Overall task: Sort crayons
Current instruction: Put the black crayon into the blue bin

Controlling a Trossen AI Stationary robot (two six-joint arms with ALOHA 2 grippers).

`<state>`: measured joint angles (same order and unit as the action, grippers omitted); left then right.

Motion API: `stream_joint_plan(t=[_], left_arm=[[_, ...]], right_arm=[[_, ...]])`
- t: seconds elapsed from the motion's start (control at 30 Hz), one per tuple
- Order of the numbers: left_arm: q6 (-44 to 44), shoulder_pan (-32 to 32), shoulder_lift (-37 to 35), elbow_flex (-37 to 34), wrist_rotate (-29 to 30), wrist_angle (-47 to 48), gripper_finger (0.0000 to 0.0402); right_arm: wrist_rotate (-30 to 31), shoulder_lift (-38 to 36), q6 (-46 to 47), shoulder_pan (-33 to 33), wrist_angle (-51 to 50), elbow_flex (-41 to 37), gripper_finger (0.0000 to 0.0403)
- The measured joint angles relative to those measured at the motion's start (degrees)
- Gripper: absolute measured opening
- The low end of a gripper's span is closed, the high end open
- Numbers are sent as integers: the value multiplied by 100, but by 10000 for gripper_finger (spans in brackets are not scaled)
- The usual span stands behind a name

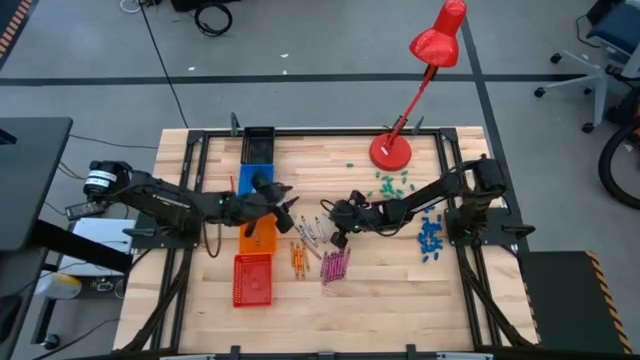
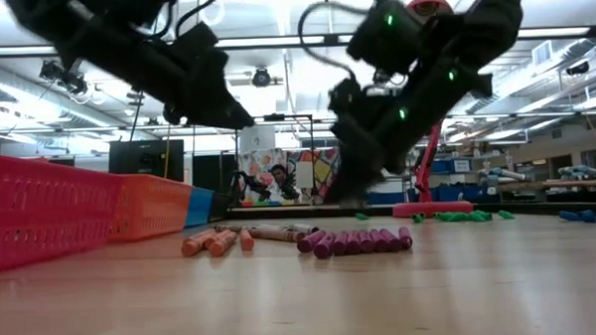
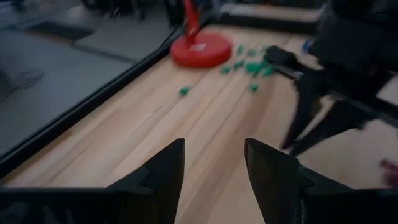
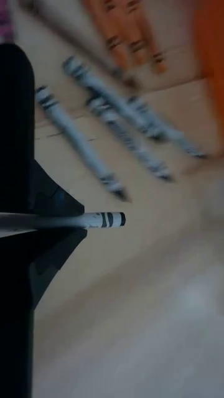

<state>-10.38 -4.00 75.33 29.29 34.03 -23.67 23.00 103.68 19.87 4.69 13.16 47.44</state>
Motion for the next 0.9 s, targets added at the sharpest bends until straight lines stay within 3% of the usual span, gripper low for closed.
stream_joint_plan(t=[0.17, 0.4, 0.73, 0.9], left_arm=[[-62, 215, 2, -681, -638, -1749, 181], [-120, 287, 2, -728, -1371, -2274, 181], [458, 4, 2, -1287, -1699, -4853, 181], [558, -3, 4, -1187, -1919, -5172, 181]], right_arm=[[203, -190, -226, 108, -20, 9, 37], [648, -340, -767, 370, 566, 17, 37], [2565, -356, -2465, 1049, 2190, 20, 39], [2344, -361, -3358, 1148, 3322, 26, 39]])
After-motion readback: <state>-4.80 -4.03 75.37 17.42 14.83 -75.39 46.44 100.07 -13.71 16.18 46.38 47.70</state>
